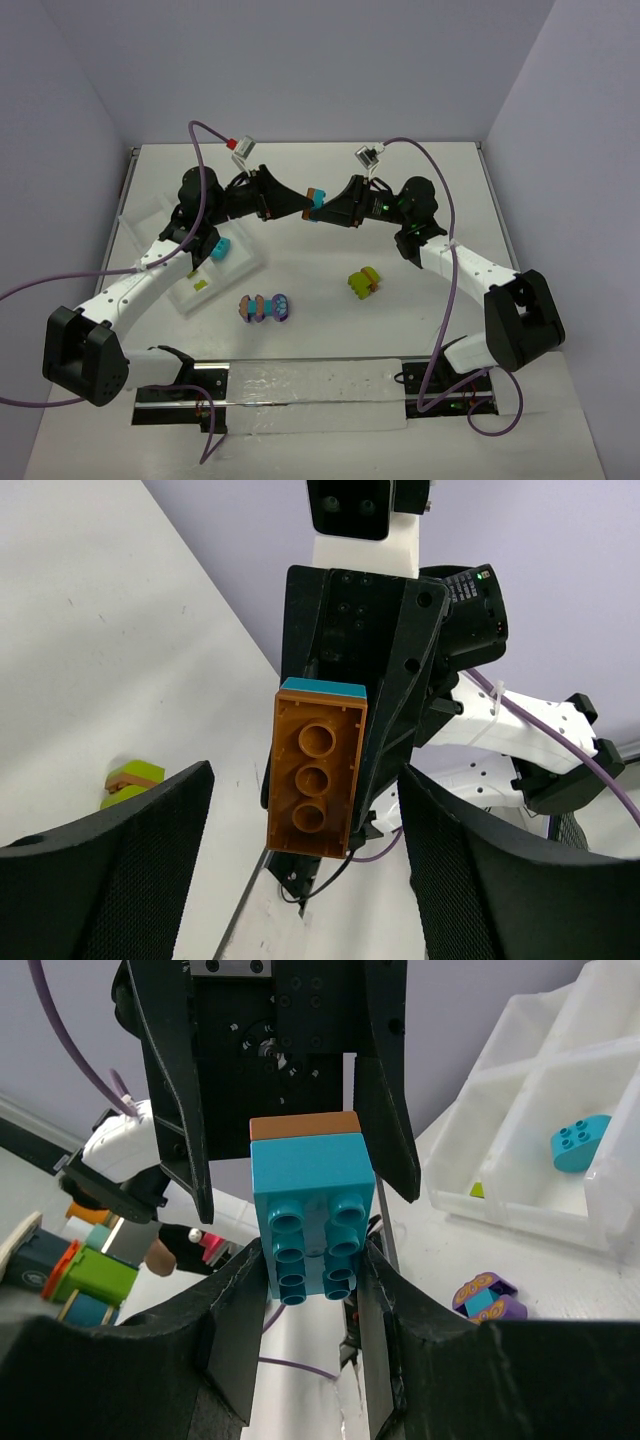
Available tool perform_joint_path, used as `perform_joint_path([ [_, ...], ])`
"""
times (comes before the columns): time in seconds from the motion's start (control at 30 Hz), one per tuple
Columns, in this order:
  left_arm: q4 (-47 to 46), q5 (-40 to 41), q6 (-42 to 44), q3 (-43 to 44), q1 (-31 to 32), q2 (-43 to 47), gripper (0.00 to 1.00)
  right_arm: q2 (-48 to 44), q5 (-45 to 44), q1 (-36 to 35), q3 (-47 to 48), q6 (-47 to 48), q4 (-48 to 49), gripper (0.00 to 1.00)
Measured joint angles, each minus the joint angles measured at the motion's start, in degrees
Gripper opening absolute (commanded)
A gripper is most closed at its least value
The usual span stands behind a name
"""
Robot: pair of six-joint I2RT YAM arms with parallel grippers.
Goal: Sort the legos into containers by color
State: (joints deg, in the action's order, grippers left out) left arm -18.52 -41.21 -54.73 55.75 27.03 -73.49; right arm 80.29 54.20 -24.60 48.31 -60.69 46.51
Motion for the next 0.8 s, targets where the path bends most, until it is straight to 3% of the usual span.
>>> perform_joint_path([
  [0.1,0.0,0.0,-0.1,0.0,-0.1,0.0,0.81,0.0,0.0,0.0,0.0,0.0,0.3,0.0],
  [0.33,-1.1,-0.7,-1.0,0.0,-0.1,-0.2,0.62,0.0,0.0,0.0,0.0,-0.4,1.1,0.0],
  [0.5,-2.8,-1.5,-2.2,0.0,-0.1,-0.7,0.54,0.0,0.1,0.0,0.0,-1.2,2.3,0.0],
  [0.6,-3.9,-2.1,-3.1,0.0,-0.1,-1.2,0.39,0.0,0.1,0.0,0.0,-1.4,2.8,0.0],
  [0.7,-5.1,-2.7,-3.5,0.0,-0.1,-1.4,0.07,0.1,0.1,0.0,-0.1,-2.0,3.0,0.0],
  [0.73,-5.3,-2.9,-3.4,0.0,-0.1,-1.4,0.01,0.2,0.0,0.0,-0.1,-2.3,3.1,0.0],
  [0.8,-5.3,-2.9,-3.5,0.0,-0.1,-1.4,0.0,0.2,0.1,0.0,-0.1,-2.5,3.2,0.0],
])
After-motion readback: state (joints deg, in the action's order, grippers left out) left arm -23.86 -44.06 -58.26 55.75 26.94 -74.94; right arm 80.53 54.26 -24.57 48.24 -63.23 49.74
